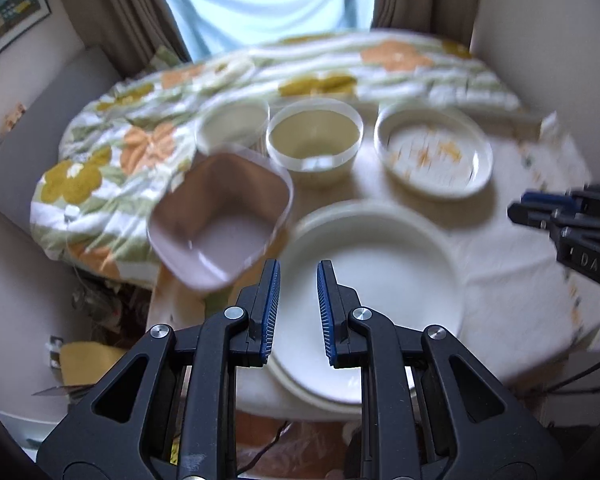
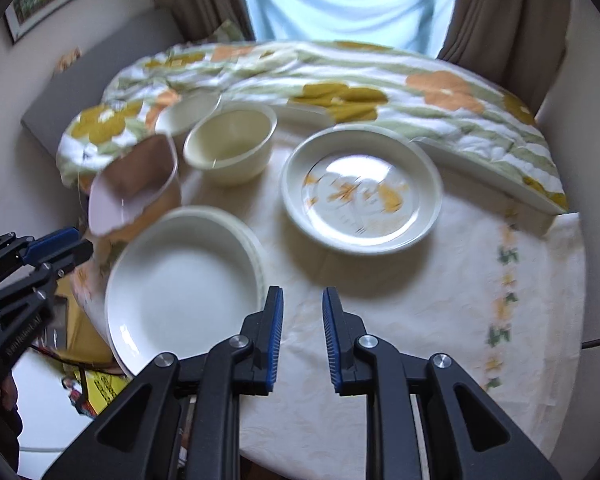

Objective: Organize plates and bowls

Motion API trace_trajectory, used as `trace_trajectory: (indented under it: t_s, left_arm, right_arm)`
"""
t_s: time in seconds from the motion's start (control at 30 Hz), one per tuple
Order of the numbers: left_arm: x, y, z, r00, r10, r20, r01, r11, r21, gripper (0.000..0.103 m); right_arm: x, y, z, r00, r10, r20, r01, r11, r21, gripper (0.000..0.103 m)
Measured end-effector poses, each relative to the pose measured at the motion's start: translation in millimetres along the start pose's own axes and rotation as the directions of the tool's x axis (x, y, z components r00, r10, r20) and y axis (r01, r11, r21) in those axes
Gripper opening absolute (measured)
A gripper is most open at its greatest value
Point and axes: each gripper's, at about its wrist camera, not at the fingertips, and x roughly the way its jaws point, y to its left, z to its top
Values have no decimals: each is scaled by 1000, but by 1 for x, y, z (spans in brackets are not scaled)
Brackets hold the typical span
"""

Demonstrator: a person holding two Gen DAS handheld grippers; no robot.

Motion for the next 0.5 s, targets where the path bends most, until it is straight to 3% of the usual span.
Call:
trace_trajectory:
  t_s: [0.07,0.1,0.13,0.23,0.3,0.5]
  left_arm:
    - [-21,-7,17,996,0,85,2,1000,-22,18]
    - [-28,-12,25,993,-19,112,22,999,-30,20]
    - [-31,-17,31,992,-38,121,43,998,-35,29]
    - [-30,-36,47,987,-71,147,79,996,-50,103]
    - [-30,-50,54,981,-101,167,112,992,-57,103]
    - [6,-83,70,983,-177,52,182,978,-103,103]
  right_arm:
    - [-19,-17,4,999,9,45,-10,1000,24,51]
    - [-30,-27,5,997,20,78,-23,999,36,88]
    - [-40,-37,6,993,35,112,-41,998,48,102]
    - [-63,-61,7,981,60,187,-74,995,71,102]
    - [-73,-76,8,973,61,222,-76,995,61,102]
    - [-73,-116,17,978,72,198,-78,997,21,102]
